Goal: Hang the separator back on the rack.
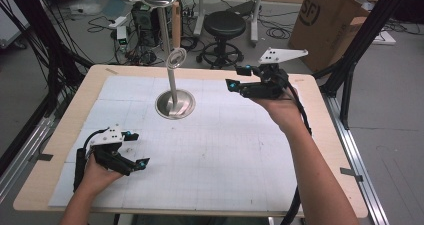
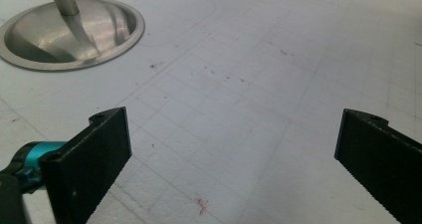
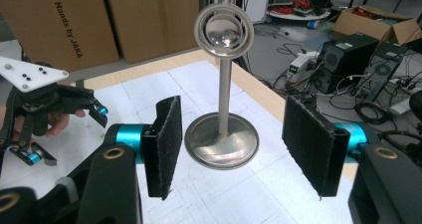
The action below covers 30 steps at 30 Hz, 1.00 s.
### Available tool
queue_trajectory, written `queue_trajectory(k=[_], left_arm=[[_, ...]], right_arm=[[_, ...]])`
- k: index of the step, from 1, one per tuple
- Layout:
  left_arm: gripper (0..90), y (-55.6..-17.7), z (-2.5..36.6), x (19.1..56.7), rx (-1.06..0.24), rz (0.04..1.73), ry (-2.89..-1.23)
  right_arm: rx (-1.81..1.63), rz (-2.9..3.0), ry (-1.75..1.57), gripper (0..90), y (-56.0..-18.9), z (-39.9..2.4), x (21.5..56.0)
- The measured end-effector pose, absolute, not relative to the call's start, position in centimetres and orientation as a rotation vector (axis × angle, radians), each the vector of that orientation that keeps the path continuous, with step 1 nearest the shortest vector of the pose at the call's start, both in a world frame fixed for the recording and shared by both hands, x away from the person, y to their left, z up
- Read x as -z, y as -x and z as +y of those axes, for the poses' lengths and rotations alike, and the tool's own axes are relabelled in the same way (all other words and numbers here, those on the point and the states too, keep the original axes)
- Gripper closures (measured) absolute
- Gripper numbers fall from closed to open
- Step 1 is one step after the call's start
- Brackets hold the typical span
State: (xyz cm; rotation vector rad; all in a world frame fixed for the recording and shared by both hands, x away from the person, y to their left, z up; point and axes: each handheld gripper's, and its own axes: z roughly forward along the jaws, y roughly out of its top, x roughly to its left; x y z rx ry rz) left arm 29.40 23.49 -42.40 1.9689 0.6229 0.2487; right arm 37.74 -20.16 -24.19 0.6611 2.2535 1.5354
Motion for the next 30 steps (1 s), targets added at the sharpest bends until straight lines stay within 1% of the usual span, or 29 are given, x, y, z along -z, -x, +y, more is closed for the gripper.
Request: queue_trajectory(k=[10, 21, 30], left_arm=[[1.9, -29.4, 23.5, 42.4, -0.25, 0.623, -1.966], [1.9, -29.4, 23.5, 42.4, -0.248, 0.624, -1.967], [1.9, -29.4, 23.5, 42.4, -0.251, 0.622, -1.969]], right_arm=[[-1.532, 2.252, -0.671, 35.5, -36.9, -21.3, 25.0], [-1.538, 2.265, -0.718, 28.9, -36.1, -23.2, 27.5], [-1.557, 2.264, -0.749, 26.0, -35.4, -24.4, 29.6]])
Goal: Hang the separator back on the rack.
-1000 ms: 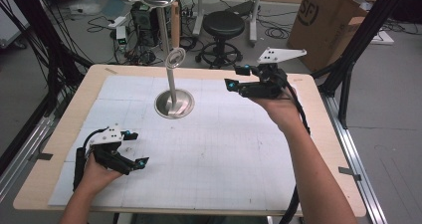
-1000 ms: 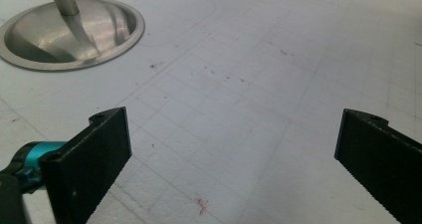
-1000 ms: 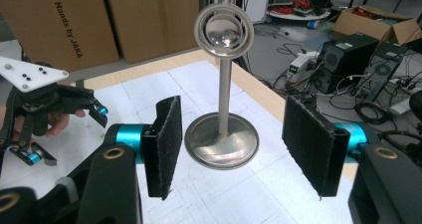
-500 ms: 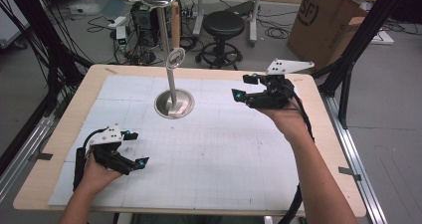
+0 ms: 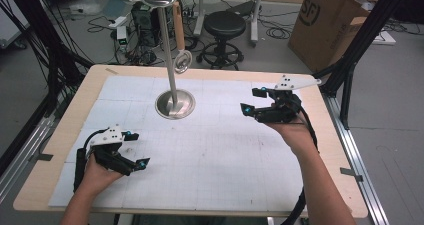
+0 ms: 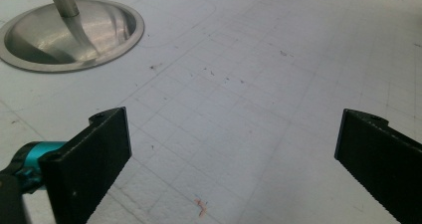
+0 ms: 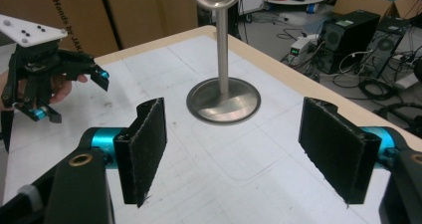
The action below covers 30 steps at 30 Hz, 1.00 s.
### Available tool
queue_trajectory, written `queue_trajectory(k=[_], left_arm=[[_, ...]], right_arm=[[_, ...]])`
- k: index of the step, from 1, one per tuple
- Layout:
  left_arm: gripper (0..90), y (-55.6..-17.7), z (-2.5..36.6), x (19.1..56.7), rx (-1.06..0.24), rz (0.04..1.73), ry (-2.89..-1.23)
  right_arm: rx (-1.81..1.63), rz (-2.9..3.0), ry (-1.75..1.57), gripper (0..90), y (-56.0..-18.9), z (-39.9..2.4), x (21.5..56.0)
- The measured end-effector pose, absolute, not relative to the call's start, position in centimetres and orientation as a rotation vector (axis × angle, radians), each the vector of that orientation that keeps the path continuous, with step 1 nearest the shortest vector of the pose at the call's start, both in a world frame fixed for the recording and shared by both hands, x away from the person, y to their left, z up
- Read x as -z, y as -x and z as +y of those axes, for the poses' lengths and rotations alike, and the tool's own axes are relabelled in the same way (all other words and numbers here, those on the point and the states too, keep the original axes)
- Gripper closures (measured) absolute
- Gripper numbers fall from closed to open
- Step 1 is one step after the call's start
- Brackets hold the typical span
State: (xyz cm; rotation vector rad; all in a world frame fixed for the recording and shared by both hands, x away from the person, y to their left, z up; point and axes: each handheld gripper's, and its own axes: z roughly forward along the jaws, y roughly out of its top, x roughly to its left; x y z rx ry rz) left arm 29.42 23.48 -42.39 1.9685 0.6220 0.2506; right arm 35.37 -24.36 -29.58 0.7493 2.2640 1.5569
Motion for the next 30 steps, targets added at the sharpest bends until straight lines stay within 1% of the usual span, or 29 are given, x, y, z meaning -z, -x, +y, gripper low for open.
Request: queue_trajectory(k=[14, 30], left_arm=[[1.9, -29.3, 23.5, 42.3, -0.252, 0.62, -1.968], [1.9, -29.3, 23.3, 42.4, -0.249, 0.621, -1.97]], right_arm=[[-1.562, 2.272, -0.798, 21.7, -34.7, -25.8, 32.4], [-1.576, 2.286, -0.875, 19.7, -33.7, -27.6, 36.2]])
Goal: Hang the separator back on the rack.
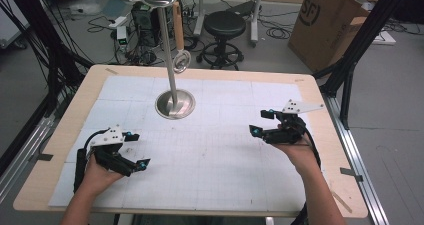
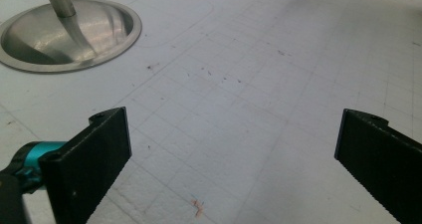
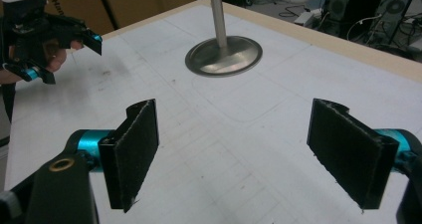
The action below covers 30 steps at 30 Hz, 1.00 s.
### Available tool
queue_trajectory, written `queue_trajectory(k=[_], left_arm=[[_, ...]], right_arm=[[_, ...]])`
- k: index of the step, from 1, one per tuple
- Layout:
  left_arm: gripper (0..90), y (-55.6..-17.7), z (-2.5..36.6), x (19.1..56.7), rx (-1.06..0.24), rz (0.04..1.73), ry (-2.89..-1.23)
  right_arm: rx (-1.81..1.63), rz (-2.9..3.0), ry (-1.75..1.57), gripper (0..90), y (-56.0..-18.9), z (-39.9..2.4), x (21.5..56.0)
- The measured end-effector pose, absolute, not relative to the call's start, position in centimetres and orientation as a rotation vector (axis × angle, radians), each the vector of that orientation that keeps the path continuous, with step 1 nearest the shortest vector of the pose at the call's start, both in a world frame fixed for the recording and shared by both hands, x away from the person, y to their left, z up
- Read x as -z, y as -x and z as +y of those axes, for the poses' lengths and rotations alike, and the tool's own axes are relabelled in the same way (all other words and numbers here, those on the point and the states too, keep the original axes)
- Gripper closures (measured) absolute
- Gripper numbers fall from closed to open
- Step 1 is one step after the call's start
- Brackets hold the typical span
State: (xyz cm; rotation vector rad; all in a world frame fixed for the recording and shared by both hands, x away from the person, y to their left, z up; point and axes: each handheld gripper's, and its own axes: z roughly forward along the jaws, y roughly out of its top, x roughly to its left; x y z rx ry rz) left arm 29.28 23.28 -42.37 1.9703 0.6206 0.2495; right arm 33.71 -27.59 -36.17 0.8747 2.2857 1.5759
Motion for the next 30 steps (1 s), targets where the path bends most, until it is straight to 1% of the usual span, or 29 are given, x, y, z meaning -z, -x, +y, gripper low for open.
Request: queue_trajectory(k=[17, 21, 30], left_arm=[[1.9, -29.2, 23.1, 42.5, -0.245, 0.62, -1.984], [1.9, -29.2, 22.9, 42.5, -0.245, 0.622, -1.985], [1.9, -29.8, 22.6, 42.5, -0.248, 0.625, -1.977]], right_arm=[[-1.581, 2.301, -0.981, 16.4, -32.2, -28.7, 41.3], [-1.531, 2.33, -0.972, 15.4, -32.1, -28.5, 41.9], [-1.555, 2.338, -0.996, 15.3, -31.9, -28.6, 42.7]])
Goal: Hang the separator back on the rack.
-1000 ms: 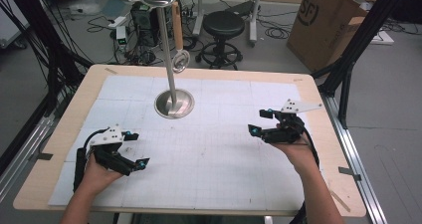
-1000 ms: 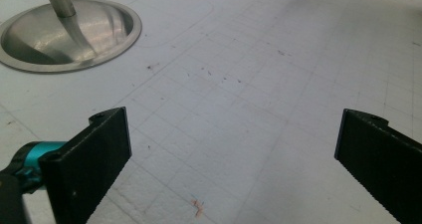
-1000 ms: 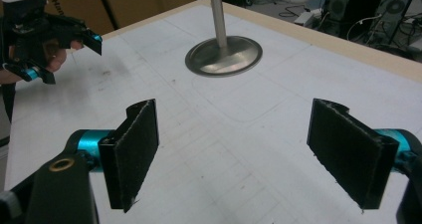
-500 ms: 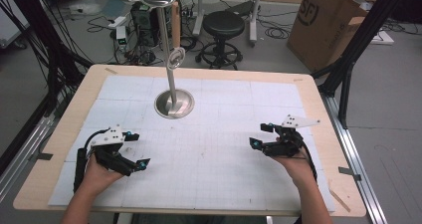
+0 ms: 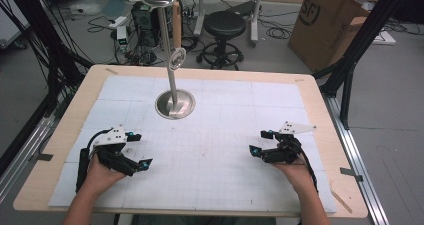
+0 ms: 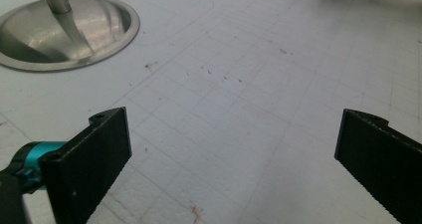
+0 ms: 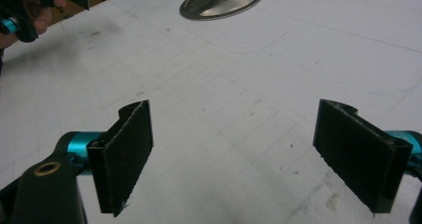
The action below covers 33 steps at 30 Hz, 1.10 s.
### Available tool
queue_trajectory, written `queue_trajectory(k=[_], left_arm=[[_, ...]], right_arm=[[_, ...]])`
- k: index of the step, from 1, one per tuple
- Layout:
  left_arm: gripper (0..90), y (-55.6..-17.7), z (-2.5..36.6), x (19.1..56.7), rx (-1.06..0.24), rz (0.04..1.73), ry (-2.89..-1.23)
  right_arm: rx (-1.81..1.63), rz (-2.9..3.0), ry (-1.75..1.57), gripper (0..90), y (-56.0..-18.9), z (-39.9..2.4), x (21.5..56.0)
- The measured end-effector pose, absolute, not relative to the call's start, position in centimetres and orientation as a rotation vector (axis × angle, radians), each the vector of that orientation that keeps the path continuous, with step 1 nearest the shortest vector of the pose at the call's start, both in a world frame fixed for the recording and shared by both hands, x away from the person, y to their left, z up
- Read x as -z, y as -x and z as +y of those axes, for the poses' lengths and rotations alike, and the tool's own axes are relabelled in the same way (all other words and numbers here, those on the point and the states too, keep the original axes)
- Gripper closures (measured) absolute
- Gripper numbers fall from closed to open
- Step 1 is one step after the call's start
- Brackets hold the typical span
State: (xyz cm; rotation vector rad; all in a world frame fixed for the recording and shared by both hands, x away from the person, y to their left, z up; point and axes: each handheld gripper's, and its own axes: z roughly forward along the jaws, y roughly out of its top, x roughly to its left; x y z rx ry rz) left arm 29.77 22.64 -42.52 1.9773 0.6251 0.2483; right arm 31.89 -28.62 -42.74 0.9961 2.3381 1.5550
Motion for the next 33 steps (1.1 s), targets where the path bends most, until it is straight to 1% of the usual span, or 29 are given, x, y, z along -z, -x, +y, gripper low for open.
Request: queue_trajectory(k=[6, 11, 19, 33], left_arm=[[1.9, -30.6, 21.6, 42.7, -0.223, 0.612, -1.969], [1.9, -30.6, 21.3, 43.0, -0.215, 0.607, -1.982], [1.9, -30.6, 21.3, 43.0, -0.212, 0.609, -1.97], [1.9, -30.5, 21.2, 43.2, -0.205, 0.62, -1.996]], right_arm=[[-1.58, 2.321, -1.03, 15.2, -31.0, -29.6, 43.4], [-1.554, 2.321, -1.044, 15.2, -30.9, -30.0, 43.8], [-1.541, 2.313, -1.047, 15.3, -30.9, -29.9, 43.8], [-1.515, 2.331, -1.045, 15.2, -31.1, -29.6, 44.0]])
